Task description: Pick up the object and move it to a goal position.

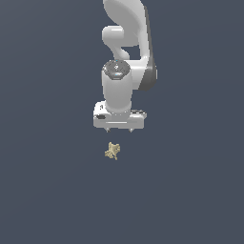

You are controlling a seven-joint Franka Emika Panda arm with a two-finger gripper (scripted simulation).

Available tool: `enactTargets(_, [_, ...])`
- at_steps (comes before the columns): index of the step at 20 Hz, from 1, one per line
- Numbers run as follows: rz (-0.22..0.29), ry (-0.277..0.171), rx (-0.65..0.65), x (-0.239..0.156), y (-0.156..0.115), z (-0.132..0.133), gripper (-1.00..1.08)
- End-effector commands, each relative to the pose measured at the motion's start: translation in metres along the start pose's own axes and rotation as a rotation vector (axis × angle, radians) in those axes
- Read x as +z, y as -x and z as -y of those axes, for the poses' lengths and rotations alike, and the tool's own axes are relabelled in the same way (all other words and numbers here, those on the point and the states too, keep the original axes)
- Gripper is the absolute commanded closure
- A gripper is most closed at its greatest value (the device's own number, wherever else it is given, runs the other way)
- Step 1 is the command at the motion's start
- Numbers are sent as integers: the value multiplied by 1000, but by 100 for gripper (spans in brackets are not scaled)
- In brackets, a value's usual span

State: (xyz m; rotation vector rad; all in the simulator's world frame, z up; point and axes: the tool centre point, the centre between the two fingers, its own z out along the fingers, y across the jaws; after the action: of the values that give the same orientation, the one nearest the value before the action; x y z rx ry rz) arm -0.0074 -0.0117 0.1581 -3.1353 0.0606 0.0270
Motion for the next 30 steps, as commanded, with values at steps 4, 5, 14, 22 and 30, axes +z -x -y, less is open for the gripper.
enactTargets(4, [-3,-4,-11,-1,0,7,-92])
enactTargets(5, [-5,-7,-19,-1,0,11,-92])
enactTargets(14, [-14,-23,-58,-5,0,36,-92])
enactTargets(22, [-14,-19,38,15,-14,17,-92])
enactTargets(30, [-16,-5,208,52,-35,-20,-92])
